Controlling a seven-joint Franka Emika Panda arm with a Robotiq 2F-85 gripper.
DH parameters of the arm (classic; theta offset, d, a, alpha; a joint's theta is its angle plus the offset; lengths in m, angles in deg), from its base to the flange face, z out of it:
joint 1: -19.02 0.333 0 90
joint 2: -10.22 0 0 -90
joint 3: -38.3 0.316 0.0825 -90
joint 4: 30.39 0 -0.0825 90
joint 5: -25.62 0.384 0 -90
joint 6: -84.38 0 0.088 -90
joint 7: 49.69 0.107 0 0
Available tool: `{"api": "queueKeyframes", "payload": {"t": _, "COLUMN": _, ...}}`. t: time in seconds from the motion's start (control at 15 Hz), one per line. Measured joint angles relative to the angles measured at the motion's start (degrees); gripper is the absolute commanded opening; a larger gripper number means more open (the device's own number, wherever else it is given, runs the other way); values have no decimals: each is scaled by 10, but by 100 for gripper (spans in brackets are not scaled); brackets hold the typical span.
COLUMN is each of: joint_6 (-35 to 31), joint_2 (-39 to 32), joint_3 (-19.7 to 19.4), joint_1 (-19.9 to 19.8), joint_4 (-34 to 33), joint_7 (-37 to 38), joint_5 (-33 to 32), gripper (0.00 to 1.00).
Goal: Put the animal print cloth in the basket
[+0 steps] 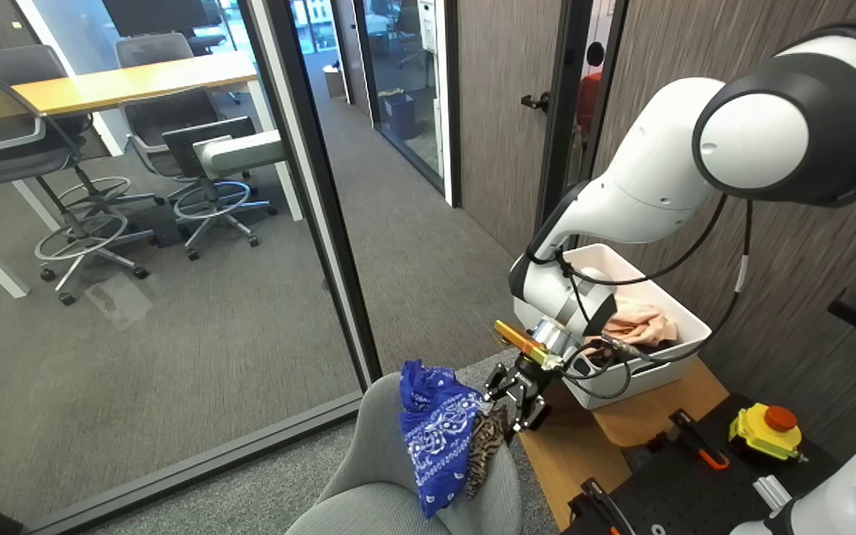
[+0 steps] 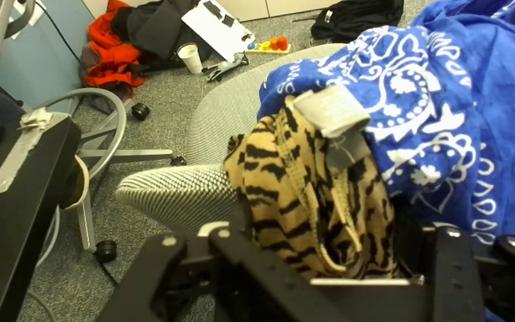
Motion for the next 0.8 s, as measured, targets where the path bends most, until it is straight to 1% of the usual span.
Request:
{"api": "queueKeyframes", "payload": {"t": 0.4, "joint_6": -1, "joint_2": -1, "joint_3": -5, "joint_1": -2, "joint_4": 0, "joint_7": 0, "joint_5": 0, "gripper": 1}}
{"api": "queueKeyframes", "payload": {"t": 0.47, "joint_6": -1, "joint_2": -2, "joint_3": -6, "joint_1": -2, "joint_4": 0, "joint_7": 0, "joint_5": 0, "gripper": 1}}
{"api": "queueKeyframes", "payload": {"t": 0.53, "joint_6": -2, "joint_2": -2, "joint_3": -6, "joint_1": -2, "joint_4": 0, "joint_7": 0, "joint_5": 0, "gripper": 5}}
{"api": "queueKeyframes", "payload": {"t": 0.67, "joint_6": -2, "joint_2": -2, "joint_3": -6, "joint_1": -2, "joint_4": -1, "joint_7": -1, "joint_5": 0, "gripper": 3}}
{"api": "queueKeyframes", "payload": {"t": 0.8, "joint_6": -4, "joint_2": -2, "joint_3": -6, "joint_1": -2, "joint_4": -1, "joint_7": -1, "joint_5": 0, "gripper": 4}}
